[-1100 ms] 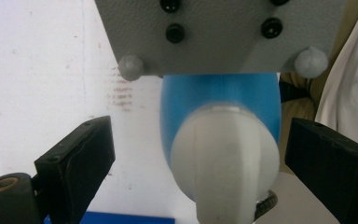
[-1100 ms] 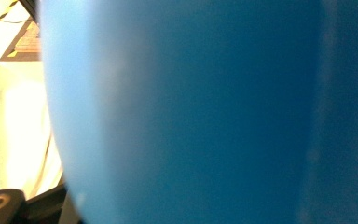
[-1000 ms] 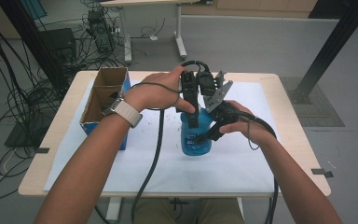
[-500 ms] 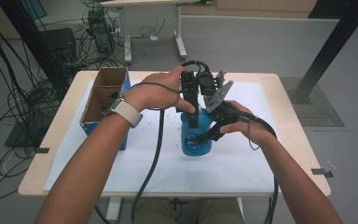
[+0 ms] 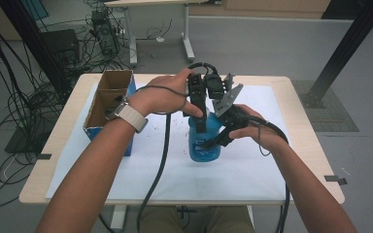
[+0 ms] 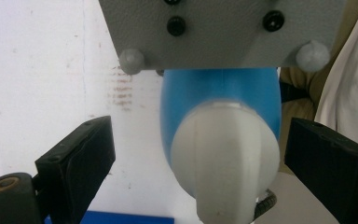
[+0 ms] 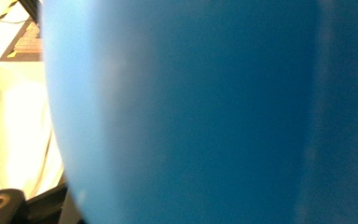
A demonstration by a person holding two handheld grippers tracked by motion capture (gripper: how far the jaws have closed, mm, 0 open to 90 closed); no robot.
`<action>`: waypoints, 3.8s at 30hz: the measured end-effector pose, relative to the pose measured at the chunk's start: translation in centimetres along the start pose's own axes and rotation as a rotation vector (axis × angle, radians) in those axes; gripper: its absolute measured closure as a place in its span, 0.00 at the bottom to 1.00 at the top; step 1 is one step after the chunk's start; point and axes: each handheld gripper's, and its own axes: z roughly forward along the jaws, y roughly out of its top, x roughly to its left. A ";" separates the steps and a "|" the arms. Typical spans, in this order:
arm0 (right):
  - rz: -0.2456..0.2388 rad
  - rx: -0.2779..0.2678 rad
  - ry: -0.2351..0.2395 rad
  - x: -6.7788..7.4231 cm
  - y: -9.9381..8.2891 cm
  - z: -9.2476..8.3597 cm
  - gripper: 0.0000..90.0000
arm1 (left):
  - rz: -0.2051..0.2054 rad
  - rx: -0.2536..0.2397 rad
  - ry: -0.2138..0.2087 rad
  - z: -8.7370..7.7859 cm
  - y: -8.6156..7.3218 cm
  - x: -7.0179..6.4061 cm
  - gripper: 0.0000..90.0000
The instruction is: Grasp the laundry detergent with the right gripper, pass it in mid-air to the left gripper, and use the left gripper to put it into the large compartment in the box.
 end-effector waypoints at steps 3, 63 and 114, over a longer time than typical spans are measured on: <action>-0.002 0.003 0.000 0.0 0.0 0.0 0.49 | 0.001 -0.001 -0.001 0.0 0.0 0.0 0.10; -0.006 -0.002 0.008 0.1 0.1 0.1 0.49 | -0.012 -0.013 -0.001 0.2 -0.4 0.1 0.10; -0.001 -0.038 0.021 0.5 0.6 -0.4 0.49 | 0.004 -0.047 -0.057 1.8 -0.2 0.0 0.21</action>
